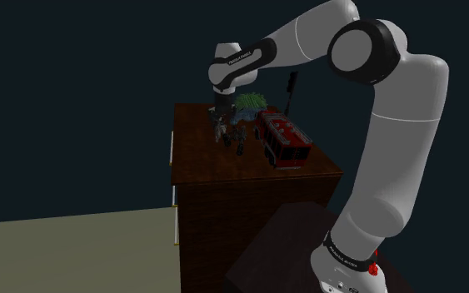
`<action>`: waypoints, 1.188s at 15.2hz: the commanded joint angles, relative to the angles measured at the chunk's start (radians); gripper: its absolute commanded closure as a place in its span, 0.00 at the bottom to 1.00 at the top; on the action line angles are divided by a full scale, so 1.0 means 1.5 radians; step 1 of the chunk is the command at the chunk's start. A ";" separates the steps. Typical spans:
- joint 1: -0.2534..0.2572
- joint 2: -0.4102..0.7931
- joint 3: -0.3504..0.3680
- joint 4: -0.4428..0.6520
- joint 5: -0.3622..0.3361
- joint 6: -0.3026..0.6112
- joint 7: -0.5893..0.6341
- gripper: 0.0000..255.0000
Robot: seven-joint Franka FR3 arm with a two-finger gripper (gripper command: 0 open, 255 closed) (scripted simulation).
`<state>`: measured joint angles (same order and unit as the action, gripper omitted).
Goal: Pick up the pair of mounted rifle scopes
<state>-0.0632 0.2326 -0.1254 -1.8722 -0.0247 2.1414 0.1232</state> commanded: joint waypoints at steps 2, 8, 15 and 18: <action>0.000 0.001 0.000 -0.001 0.000 0.002 0.000 1.00; 0.000 0.001 0.000 -0.001 0.000 0.002 0.000 1.00; 0.001 -0.018 0.000 0.030 -0.002 -0.048 -0.001 1.00; 0.001 -0.026 -0.001 0.048 -0.002 -0.073 -0.001 1.00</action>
<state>-0.0629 0.1959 -0.1268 -1.8115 -0.0278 2.0441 0.1204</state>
